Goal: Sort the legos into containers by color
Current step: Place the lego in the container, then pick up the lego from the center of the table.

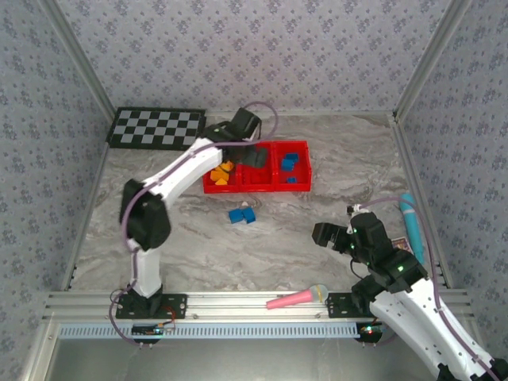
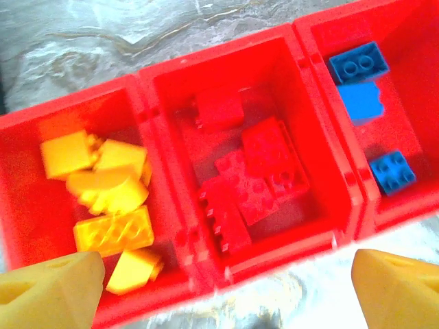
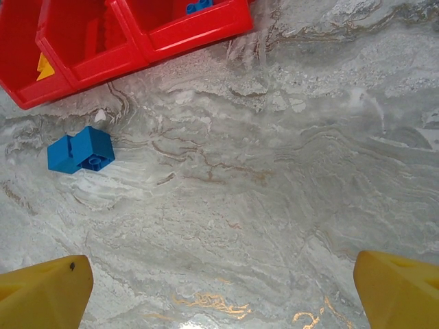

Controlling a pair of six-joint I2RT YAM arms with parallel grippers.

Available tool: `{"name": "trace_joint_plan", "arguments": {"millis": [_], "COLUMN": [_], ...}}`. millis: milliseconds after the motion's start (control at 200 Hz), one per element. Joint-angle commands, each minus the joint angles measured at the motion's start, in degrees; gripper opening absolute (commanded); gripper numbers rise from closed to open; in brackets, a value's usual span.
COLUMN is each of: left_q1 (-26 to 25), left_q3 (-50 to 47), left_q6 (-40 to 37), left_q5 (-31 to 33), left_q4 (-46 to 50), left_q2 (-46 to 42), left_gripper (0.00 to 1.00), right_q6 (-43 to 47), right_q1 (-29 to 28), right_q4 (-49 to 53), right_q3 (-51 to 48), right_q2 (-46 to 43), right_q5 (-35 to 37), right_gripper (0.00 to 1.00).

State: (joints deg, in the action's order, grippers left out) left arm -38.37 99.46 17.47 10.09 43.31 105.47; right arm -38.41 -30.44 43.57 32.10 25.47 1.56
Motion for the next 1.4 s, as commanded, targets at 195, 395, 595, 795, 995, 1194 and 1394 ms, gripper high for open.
{"name": "trace_joint_plan", "arguments": {"millis": [195,395,595,795,995,1194,1394], "left_q1": [-3.2,-4.7,-9.5,-11.8,-3.3,-1.4,-1.9], "left_q3": [-29.2,-42.8,-46.7,-42.6,-40.9,-44.2,-50.8], "left_q6": [5.7,6.1,-13.5,-34.3,-43.4,-49.1,-51.3], "left_q5": [-1.2,-4.2,-17.5,-13.9,-11.8,-18.8,-19.7], "left_q4": [-9.8,-11.1,-13.1,-8.8,-10.6,-12.9,-23.4], "left_q2": [-23.0,-31.6,-35.7,-34.7,-29.7,-25.5,-23.2], "left_gripper": [0.93,0.93,0.93,1.0,1.0,1.0,0.95], "right_q6": [-4.6,-6.0,-7.4,-6.7,-2.7,-1.3,0.5], "right_q1": [0.1,-0.2,-0.9,-1.9,-2.2,-1.7,-0.6], "right_q4": [-1.0,-3.6,-8.8,-15.2,-9.8,-5.7,-4.8], "right_q3": [1.7,0.5,-2.1,-2.3,-0.4,-2.0,-2.5], "right_q2": [-0.6,0.8,4.9,9.6,7.5,2.3,0.8], "right_q5": [-3.3,-4.9,-6.7,-6.9,-4.0,-3.1,-2.3], "right_gripper": [1.0,1.0,1.0,1.0,1.0,1.0,1.0]}}
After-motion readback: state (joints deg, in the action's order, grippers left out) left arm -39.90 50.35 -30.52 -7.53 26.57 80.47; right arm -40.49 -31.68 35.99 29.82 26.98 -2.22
